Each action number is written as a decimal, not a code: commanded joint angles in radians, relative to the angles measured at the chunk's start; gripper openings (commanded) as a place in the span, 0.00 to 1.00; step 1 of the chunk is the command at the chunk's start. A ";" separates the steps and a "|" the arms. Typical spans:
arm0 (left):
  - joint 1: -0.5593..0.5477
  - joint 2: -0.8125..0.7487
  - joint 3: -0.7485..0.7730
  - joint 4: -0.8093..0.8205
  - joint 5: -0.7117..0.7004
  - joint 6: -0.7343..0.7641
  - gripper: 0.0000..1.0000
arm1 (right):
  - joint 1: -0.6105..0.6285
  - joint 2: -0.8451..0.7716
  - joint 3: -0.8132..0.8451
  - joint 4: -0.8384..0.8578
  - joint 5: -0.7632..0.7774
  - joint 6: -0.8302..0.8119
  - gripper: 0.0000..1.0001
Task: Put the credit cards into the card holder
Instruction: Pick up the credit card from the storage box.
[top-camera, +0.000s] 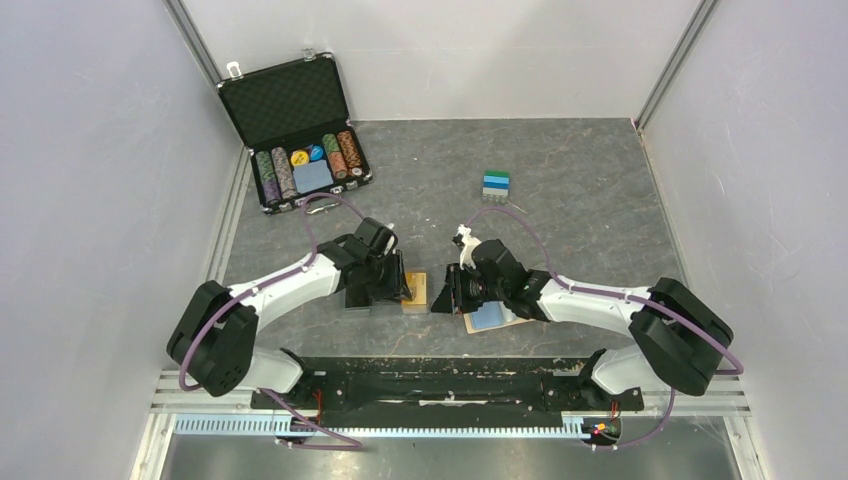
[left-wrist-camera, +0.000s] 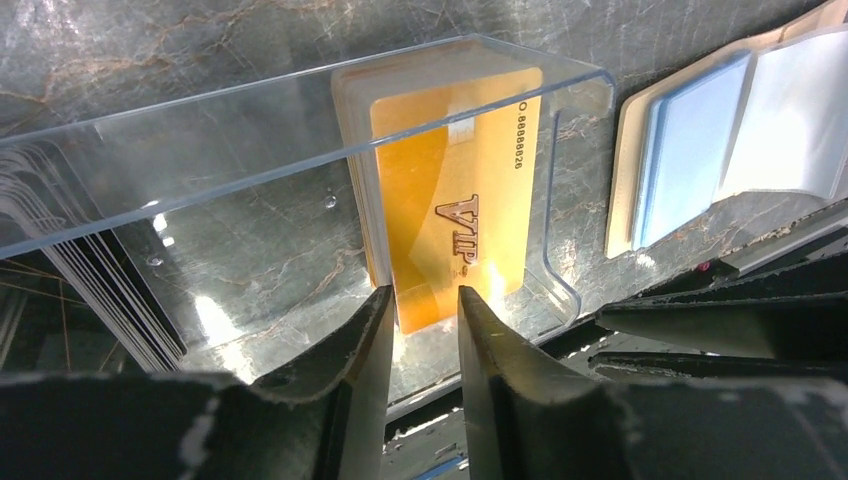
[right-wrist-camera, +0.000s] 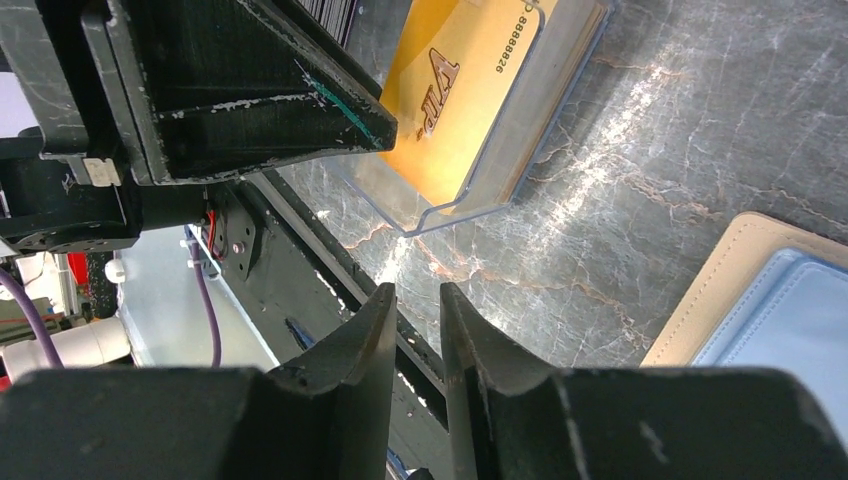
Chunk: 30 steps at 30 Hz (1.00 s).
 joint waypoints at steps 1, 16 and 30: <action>0.005 0.018 0.039 -0.017 -0.028 -0.004 0.32 | -0.004 0.012 -0.004 0.058 -0.021 0.004 0.25; -0.044 0.052 0.135 -0.134 -0.140 0.037 0.14 | -0.002 0.024 -0.009 0.063 -0.033 0.008 0.21; -0.094 0.094 0.205 -0.203 -0.221 0.049 0.25 | -0.003 0.025 -0.013 0.063 -0.036 0.006 0.21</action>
